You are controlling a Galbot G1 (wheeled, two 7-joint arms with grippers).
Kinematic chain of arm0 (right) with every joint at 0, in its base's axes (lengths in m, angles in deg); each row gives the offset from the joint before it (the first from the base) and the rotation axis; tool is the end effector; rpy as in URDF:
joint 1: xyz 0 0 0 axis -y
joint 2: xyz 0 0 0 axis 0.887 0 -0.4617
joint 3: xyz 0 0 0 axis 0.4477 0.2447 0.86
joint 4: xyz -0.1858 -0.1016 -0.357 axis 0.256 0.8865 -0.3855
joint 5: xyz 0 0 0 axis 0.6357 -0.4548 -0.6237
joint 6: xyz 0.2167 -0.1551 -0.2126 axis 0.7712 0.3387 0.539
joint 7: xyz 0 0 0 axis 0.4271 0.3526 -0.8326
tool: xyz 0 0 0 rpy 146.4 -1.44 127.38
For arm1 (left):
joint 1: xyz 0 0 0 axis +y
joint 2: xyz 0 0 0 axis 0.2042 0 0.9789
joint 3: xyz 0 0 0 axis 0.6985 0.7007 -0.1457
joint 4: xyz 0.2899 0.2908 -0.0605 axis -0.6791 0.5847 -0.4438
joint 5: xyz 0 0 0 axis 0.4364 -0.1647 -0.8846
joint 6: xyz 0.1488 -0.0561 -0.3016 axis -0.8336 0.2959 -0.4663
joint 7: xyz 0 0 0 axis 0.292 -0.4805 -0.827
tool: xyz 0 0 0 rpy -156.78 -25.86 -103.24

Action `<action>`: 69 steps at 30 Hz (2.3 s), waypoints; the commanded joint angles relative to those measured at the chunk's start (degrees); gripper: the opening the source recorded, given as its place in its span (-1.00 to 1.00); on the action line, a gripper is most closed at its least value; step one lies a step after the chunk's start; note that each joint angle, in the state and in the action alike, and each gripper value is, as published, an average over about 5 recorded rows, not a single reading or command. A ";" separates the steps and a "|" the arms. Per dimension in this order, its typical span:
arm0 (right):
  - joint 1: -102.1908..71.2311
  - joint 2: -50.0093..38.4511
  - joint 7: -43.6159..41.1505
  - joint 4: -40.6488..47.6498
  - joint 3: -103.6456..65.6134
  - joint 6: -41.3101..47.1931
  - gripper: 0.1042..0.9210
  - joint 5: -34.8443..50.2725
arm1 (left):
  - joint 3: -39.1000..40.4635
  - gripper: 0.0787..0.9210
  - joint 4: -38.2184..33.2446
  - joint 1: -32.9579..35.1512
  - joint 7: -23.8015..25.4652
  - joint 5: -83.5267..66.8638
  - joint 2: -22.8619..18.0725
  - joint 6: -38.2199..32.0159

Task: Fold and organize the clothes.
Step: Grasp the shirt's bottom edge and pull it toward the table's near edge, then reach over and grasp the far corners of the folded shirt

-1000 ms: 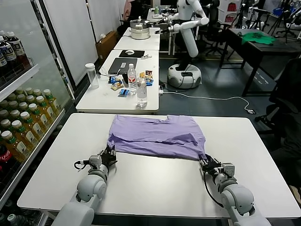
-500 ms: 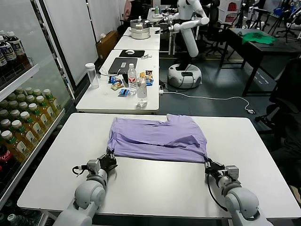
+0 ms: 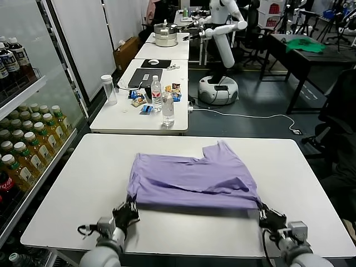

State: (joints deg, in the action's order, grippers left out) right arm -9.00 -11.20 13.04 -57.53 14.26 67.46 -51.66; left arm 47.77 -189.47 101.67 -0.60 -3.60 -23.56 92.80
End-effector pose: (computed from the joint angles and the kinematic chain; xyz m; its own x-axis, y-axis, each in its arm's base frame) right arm 0.1149 -0.1331 -0.3005 -0.8832 -0.0376 0.4676 -0.0944 0.9906 -0.0987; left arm 0.1650 0.0287 -0.3570 -0.9035 0.0843 0.4202 0.0773 0.9964 -0.0337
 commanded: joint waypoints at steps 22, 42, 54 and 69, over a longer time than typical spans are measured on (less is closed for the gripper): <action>14.97 -5.69 4.23 0.43 2.34 -0.22 0.41 2.40 | -4.07 0.04 -8.67 0.14 -3.31 4.04 4.71 0.71; 56.78 -1.83 6.96 37.97 26.54 4.76 0.76 6.00 | 9.82 0.77 30.45 -37.44 -2.16 -6.94 5.38 1.40; 59.70 1.48 5.26 46.60 29.85 4.82 0.76 7.81 | 13.19 0.77 32.31 -39.23 -1.47 -12.63 5.14 4.22; 59.89 2.04 2.90 49.83 31.44 4.98 0.26 14.35 | 13.19 0.43 29.14 -35.33 -1.36 -15.80 6.26 6.21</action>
State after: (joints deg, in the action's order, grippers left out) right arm 49.28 -9.63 16.69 -10.23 44.72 72.36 -39.23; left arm 60.05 -160.60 66.35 -1.92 -17.41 -17.54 97.79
